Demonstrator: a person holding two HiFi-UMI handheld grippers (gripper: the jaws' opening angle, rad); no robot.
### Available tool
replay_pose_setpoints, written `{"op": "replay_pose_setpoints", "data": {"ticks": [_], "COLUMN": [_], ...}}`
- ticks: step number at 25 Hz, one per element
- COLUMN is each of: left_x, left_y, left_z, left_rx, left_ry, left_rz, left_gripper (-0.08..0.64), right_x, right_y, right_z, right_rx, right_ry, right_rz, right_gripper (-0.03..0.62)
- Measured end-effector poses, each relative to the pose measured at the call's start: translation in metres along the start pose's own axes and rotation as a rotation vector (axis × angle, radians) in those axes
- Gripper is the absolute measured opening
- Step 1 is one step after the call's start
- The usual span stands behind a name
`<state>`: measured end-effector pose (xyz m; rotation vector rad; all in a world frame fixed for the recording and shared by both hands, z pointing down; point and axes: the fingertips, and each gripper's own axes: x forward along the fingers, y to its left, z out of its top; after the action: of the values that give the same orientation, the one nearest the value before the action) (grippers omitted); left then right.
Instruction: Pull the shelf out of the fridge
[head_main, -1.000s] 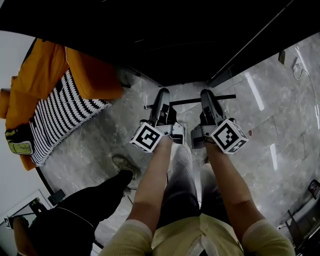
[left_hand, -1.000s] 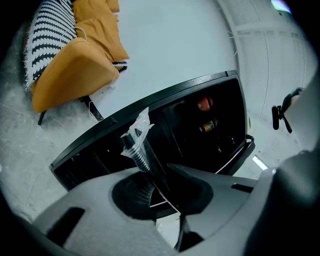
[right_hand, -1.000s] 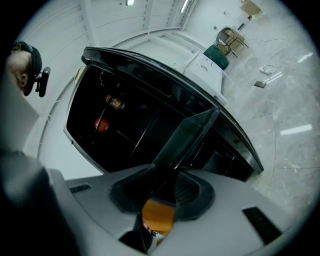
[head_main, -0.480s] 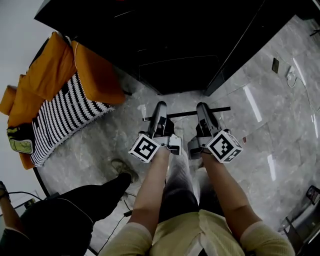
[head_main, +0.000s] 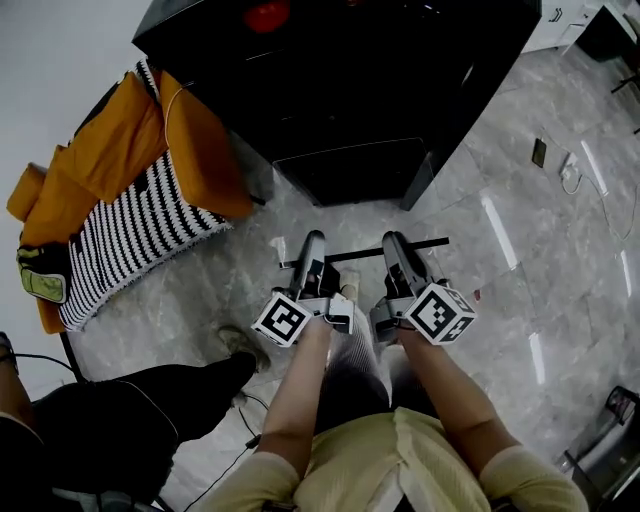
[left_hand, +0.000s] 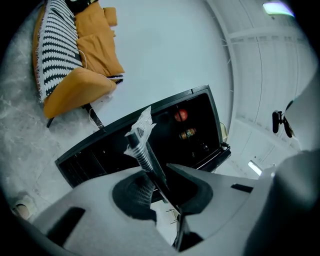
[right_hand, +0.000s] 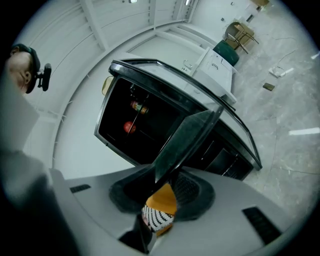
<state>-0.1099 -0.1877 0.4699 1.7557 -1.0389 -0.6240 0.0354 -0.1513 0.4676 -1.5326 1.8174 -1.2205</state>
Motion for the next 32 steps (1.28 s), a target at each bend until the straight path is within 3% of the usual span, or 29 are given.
{"op": "replay_pose_setpoints", "data": {"ticks": [6,23,32], "left_x": [-0.017,-0.045,-0.05], "left_y": [-0.038,-0.108,-0.139], "left_z": [0.003,0.013,0.026], "left_rx": [0.037,0.009,0.061], "left_ry": [-0.017,-0.038,-0.05], "left_rz": [-0.035,-0.032,-0.058], "left_gripper": [0.074,0.074,0.074], "right_x": [-0.024,-0.062,-0.072], "right_y": [0.024,0.086,0.116], "right_z": [0.011,0.042,0.059], "right_rx": [-0.005,-0.079,-0.111], "right_ry": [0.014,0.05,0.042], "right_rz": [0.036,0.112,0.153], "right_gripper": [0.106,0.107,0.107]}}
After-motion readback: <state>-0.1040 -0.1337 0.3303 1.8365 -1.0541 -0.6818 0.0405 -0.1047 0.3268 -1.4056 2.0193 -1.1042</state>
